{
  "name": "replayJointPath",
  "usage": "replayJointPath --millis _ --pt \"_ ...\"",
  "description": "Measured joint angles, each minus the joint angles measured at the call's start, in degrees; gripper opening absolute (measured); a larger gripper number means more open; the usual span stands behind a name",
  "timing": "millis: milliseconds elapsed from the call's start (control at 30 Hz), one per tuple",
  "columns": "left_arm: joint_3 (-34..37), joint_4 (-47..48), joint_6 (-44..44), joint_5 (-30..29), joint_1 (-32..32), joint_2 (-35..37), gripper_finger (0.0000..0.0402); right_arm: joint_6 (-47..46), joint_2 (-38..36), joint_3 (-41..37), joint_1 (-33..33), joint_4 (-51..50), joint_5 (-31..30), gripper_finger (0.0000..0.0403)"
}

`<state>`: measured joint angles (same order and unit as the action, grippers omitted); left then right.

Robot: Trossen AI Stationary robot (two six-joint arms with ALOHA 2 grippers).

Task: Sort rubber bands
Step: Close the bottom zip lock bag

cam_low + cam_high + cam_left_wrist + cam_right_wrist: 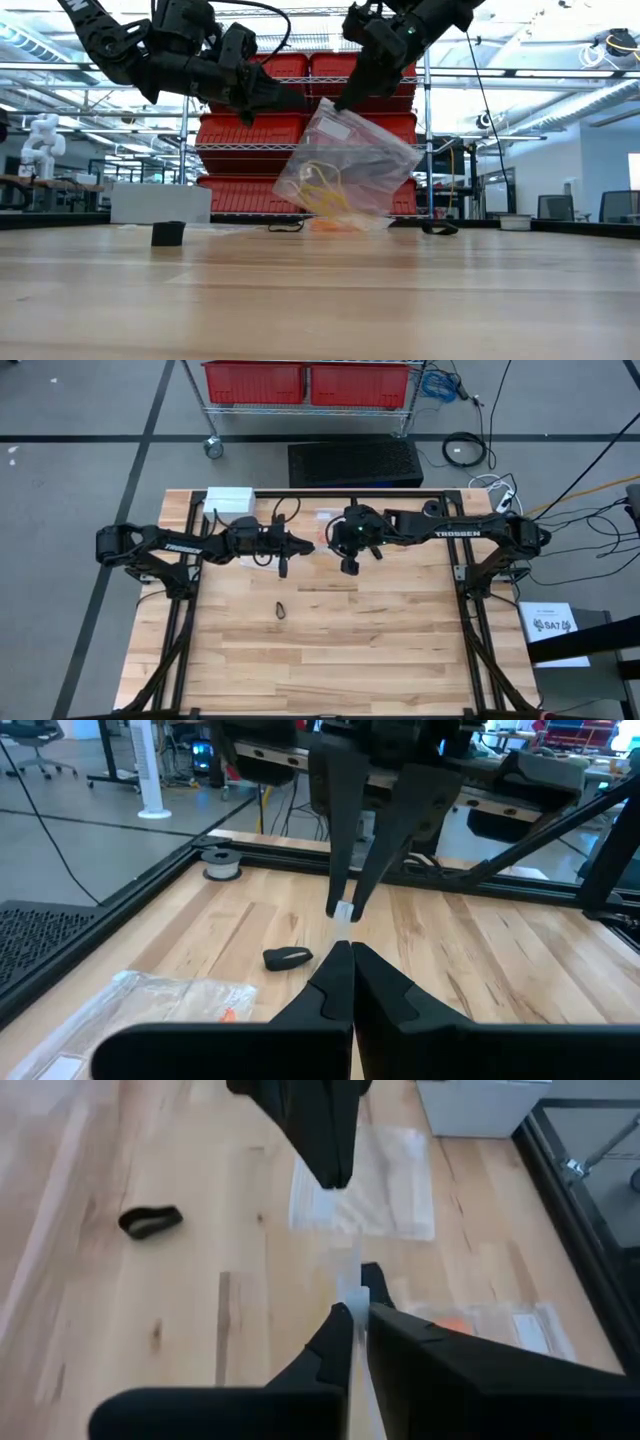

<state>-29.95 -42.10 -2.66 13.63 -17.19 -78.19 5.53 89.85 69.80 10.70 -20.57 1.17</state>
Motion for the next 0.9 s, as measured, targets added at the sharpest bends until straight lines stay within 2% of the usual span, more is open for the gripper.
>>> replayJointPath --millis 167,400,533,633,900 --pt "0.0 0.4 -1.5 0.0 0.1 -0.1 0.0014 0.0 -0.3 0.0 -0.1 0.4 0.3 0.0007" --pt "-1.3 1.7 -3.1 -0.3 0.1 -0.2 0.0095 1.0 -0.3 0.0 -0.7 0.9 0.6 0.0006" --pt "-5.1 8.1 -4.0 -0.3 0.2 -0.8 0.0132 1.2 -0.3 0.0 -1.0 1.0 0.7 0.0006" --pt "-7.9 11.7 -4.0 0.7 0.5 -3.0 0.0142 1.4 -0.3 0.0 -1.0 1.0 0.7 0.0006" --pt "-11.1 12.2 -4.0 2.8 1.1 -6.5 0.0139 1.6 -0.3 0.0 -1.0 0.7 0.7 0.0006"
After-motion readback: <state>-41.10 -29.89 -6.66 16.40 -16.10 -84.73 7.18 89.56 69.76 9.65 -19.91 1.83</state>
